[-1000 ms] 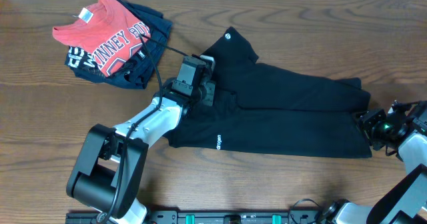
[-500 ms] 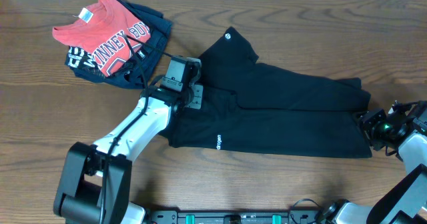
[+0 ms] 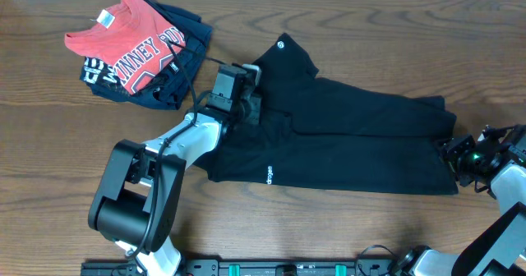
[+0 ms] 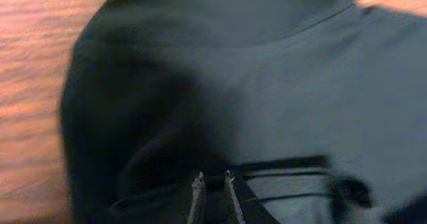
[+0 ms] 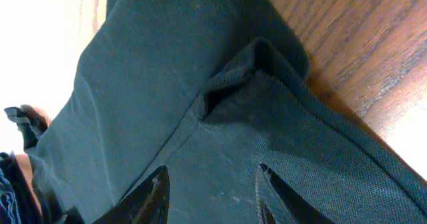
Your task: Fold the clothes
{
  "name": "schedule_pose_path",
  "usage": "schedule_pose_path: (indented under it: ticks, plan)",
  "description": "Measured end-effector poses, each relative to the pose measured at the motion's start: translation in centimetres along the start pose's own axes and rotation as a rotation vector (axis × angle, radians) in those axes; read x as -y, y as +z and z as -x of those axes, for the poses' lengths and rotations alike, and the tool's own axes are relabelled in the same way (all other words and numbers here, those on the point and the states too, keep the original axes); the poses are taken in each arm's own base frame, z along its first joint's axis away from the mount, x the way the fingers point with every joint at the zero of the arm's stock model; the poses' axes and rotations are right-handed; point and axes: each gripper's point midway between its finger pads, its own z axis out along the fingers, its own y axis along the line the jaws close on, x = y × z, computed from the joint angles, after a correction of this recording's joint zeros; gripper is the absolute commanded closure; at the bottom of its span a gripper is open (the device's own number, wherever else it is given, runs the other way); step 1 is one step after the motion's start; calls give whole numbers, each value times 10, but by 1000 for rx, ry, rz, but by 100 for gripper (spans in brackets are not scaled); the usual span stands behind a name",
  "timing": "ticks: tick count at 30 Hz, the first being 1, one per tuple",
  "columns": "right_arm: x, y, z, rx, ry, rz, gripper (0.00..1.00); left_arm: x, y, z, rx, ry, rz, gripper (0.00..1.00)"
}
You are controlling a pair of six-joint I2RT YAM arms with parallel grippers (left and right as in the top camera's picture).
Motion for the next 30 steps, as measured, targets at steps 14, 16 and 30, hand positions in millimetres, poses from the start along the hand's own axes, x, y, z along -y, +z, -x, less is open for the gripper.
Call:
schedule_pose_path:
  ticks: [14, 16, 30]
  plan:
    - [4, 0, -5, -18, 0, -16, 51, -41, -79, -50, -263, -146, 168, 64]
    - [5, 0, -4, -15, 0, -24, 53, -52, -85, -56, -285, -174, 199, 64]
    - [12, 0, -9, -30, -8, -62, 55, -56, -73, -97, -395, -195, 167, 68]
